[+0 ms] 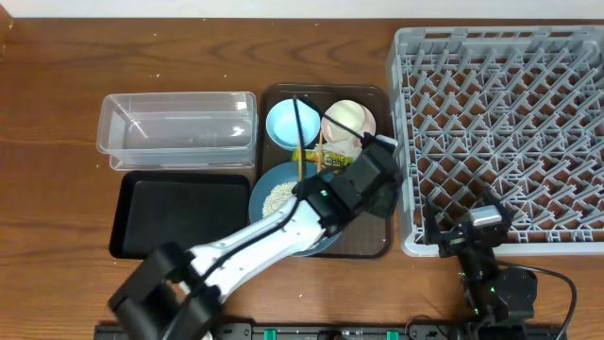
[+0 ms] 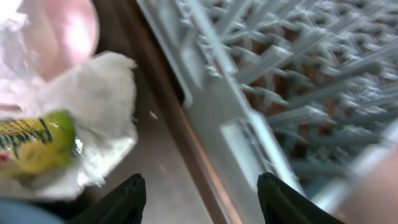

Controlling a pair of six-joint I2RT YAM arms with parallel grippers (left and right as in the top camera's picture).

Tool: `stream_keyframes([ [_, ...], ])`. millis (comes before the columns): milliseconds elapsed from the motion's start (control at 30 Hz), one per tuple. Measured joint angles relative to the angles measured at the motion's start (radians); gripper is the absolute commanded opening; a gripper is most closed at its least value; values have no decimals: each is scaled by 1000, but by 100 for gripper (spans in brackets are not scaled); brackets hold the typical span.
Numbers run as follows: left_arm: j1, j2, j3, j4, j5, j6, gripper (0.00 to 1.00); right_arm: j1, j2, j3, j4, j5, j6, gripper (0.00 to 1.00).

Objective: Sort waste into correct bins and load items into the dishwasher rack
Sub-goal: 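Lower the left gripper and grasp the white tissue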

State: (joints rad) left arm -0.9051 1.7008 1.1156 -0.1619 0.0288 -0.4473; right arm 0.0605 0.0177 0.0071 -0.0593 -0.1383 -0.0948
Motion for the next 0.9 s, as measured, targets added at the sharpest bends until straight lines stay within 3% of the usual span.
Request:
stream_keyframes([
  [433,0,233,3,193,-151,109,61,0,0,0,0,0,0,99],
  [900,1,241,3,197,-246,132,61,0,0,0,0,0,0,99],
])
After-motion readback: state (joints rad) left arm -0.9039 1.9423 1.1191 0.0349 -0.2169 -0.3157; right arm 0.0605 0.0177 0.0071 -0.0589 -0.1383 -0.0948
